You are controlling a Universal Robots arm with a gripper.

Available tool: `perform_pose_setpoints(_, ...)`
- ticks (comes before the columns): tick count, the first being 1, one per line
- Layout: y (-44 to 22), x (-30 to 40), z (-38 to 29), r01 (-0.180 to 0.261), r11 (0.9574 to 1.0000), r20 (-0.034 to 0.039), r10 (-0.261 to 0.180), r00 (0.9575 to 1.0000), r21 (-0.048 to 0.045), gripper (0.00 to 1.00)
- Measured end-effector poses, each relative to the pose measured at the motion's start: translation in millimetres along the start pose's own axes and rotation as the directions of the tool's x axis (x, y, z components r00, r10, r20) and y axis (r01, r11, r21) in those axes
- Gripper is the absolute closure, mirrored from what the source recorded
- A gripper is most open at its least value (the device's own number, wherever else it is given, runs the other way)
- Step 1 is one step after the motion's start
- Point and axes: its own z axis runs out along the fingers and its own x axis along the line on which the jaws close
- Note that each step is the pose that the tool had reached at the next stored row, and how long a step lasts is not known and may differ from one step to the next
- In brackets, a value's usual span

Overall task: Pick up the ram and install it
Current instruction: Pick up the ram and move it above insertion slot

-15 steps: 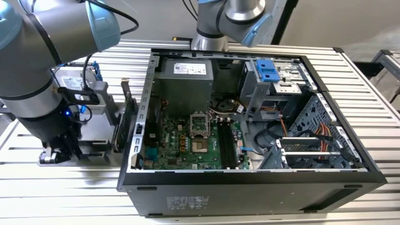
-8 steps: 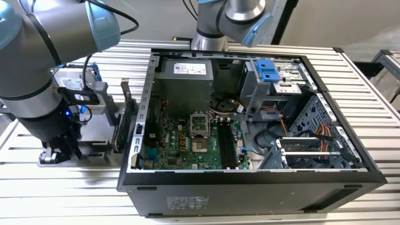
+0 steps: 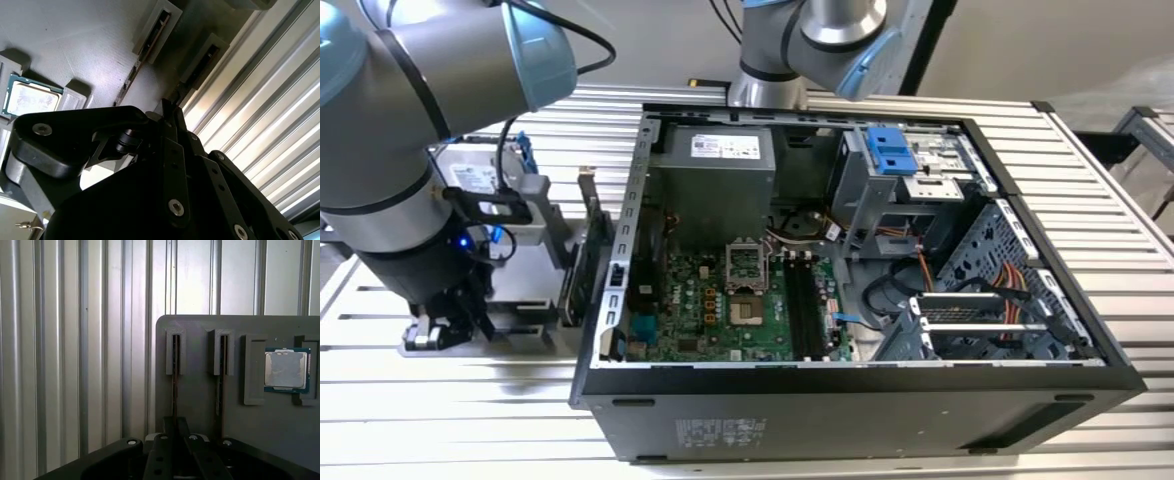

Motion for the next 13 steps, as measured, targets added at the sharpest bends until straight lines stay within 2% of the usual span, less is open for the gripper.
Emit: perform_pose_setpoints(13,0.0,0.1,-3.1,0.0,1.0,0.0,0.0,1.0,0.0,1.0)
